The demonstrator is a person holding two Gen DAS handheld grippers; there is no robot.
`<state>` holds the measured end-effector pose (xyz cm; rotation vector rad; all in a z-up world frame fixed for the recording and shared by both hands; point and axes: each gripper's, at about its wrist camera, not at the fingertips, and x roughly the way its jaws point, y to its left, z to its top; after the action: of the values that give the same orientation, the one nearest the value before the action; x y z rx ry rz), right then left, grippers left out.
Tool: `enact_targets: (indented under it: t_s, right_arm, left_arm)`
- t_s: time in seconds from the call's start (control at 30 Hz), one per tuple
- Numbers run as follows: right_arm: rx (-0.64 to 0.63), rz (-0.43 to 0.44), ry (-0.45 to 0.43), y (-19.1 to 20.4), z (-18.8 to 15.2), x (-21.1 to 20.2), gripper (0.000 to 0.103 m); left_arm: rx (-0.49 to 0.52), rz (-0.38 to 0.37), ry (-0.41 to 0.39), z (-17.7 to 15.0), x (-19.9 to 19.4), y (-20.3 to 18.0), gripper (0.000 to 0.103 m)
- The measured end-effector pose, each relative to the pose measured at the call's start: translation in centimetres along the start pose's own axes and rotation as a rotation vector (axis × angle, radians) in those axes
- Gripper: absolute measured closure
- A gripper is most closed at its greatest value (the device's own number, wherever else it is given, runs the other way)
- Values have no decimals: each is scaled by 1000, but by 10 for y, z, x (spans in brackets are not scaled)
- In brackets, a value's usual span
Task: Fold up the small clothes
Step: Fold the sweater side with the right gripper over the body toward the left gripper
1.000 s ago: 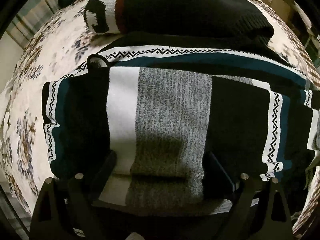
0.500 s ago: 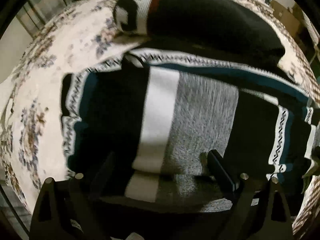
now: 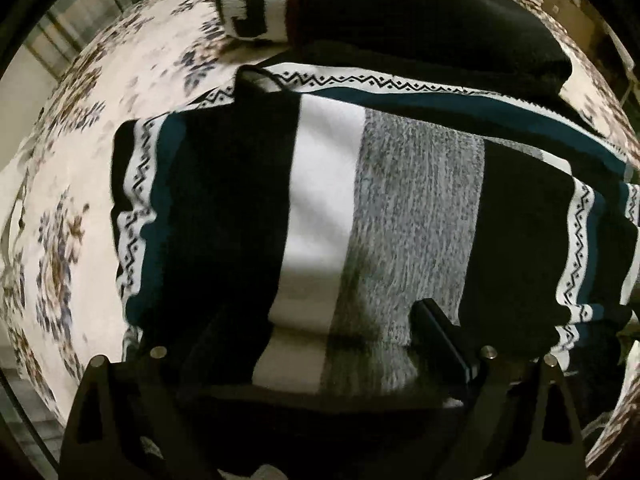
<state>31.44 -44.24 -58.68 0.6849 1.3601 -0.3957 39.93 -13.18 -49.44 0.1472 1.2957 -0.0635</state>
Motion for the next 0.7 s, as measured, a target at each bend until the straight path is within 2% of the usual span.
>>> enact_targets:
  t_s: [0.13,0.2,0.3,0.37,0.53,0.6,0.67,0.7]
  right_arm:
    - [82,114,-39,-12,-3,-13,61]
    - [65,104,-59,-11,-1,-16,61]
    - [58,99,-33,-10,-3,-3,61]
    - [47,91,-30,-11,-3,5,72]
    - [-10,48,-25,0,0,12,74]
    - [-23,68,-17,1,1,9,71]
    - [-24,124,-8,-5,-2,1,56]
    - [-26,143,-8,-10,-4,-5,53]
  left_arm:
    - [-48,-27,-13,-6,-9,13,9]
    - [-65,-28,-24,-5,-7,21,9]
    - [-77,-30,3,-4,6,26,9]
    - [-95,-57,11,-1,19,37,0]
    - [-106,-96,14,7,22,48,0]
    - [-110,-112,-2,2,10,54,0]
    - [-122,-126,-24,-10,-5,63,0]
    - [-133,-137,-29,-21,-15,71,0]
